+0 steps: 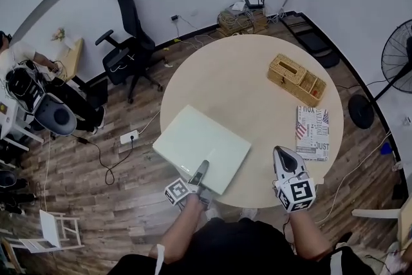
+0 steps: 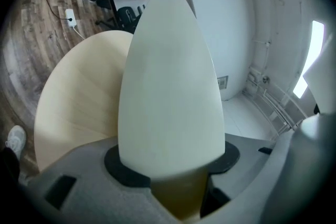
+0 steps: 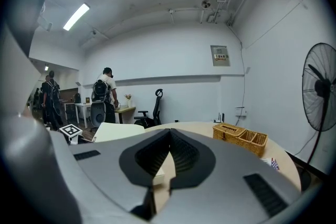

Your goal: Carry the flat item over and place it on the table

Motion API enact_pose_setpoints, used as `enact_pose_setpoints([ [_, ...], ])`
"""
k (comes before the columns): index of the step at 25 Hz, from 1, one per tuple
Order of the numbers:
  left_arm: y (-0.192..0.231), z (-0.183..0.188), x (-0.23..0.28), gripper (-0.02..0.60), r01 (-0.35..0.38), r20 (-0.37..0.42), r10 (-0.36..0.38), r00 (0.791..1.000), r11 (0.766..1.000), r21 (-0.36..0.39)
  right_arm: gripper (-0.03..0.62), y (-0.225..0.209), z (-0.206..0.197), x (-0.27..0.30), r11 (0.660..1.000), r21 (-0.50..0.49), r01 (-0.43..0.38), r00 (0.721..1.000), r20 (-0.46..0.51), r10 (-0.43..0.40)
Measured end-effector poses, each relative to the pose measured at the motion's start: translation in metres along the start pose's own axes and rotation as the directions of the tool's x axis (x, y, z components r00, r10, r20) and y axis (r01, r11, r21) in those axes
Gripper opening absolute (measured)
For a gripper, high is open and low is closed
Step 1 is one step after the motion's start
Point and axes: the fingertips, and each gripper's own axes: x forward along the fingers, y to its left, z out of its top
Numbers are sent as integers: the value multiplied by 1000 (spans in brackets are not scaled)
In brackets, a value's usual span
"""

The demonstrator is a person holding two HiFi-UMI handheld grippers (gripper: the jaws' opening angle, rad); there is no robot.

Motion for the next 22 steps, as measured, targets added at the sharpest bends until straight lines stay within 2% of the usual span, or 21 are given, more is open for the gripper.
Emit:
enact_pose_setpoints([
  [3, 14, -4, 5, 255, -24, -21, 22, 1000, 996, -90, -3, 8, -1, 4, 1000, 5, 4, 1000, -13, -4],
  [11, 33, -8, 20, 255, -3, -69, -9, 998, 985, -170, -3, 13, -6, 11, 1000, -17, 21, 999, -42, -22],
  [18, 39, -12, 27, 268, -10, -93, -5, 996, 986, -165, -3, 14, -12, 14, 999, -19, 28, 998, -59, -29],
  [22, 44, -15, 26, 289, -73, -106, 58, 993, 988, -139, -3, 21, -14, 15, 1000, -17, 24, 998, -60, -25],
])
